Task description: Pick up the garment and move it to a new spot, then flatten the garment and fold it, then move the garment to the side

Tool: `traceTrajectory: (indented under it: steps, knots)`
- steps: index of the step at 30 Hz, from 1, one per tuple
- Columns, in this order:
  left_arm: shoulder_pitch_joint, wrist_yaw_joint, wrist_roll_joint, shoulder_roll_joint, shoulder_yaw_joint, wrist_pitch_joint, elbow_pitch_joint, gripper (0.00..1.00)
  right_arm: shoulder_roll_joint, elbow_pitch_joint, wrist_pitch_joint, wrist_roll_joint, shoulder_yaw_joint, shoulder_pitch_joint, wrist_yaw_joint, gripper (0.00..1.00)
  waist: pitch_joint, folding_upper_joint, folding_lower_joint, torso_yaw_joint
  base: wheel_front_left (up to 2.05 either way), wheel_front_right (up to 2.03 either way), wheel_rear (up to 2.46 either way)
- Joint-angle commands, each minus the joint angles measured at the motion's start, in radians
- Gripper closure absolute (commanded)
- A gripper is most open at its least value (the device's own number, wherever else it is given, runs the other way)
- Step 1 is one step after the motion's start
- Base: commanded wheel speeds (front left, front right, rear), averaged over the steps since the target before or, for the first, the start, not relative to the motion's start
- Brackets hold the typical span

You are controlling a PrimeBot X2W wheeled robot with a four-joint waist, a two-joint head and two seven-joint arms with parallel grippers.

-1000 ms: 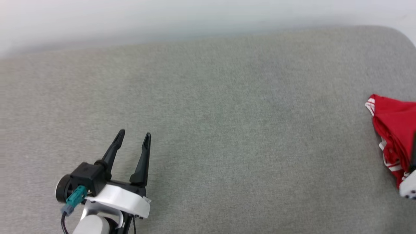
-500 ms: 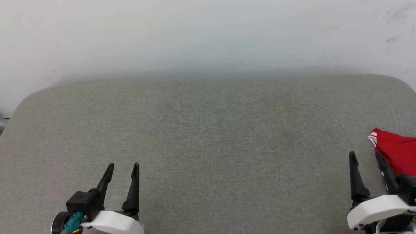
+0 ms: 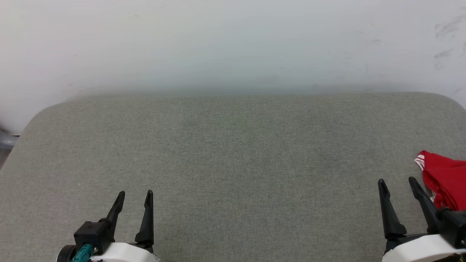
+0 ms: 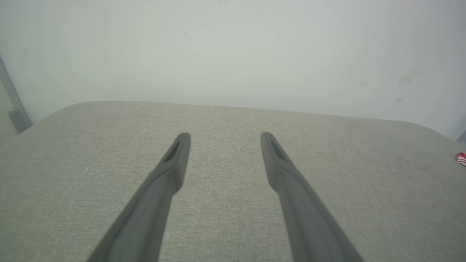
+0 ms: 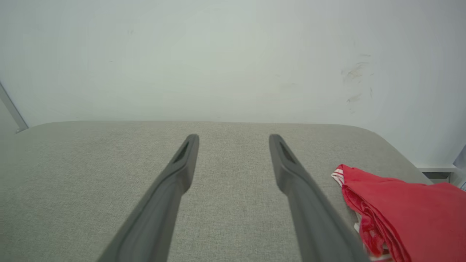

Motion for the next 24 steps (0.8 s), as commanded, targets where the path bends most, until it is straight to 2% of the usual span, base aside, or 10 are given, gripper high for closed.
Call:
traceTrajectory:
  steps: [1, 19, 20, 24]
  knots:
    - [0.008, -0.005, 0.008, -0.005, 0.005, -0.007, 0.004, 0.0, 0.002, -0.008, 0.003, 0.002, 0.002, 0.012, -0.001, 0.0, 0.001, -0.0001, 0.0, -0.001, 0.0, 0.0, 0.0]
    - [-0.001, -0.048, 0.048, -0.034, 0.04, -0.007, 0.029, 0.0, 0.003, 0.004, 0.001, 0.012, 0.005, -0.007, -0.001, 0.0, 0.007, -0.0001, 0.0, 0.0, 0.0, 0.0, 0.0]
    - [-0.001, -0.047, 0.048, -0.033, 0.038, 0.0, 0.028, 1.0, 0.0, 0.003, 0.003, 0.011, 0.005, -0.001, 0.0, 1.0, 0.007, -0.0001, 0.0, 0.0, 0.0, 0.0, 0.0]
    - [0.002, -0.048, 0.035, -0.04, 0.038, 0.007, 0.048, 1.0, 0.0, 0.024, 0.002, 0.024, 0.009, 0.004, 0.0, 1.0, 0.007, -0.0001, 0.0001, 0.0, 0.0, 0.0, 0.0]
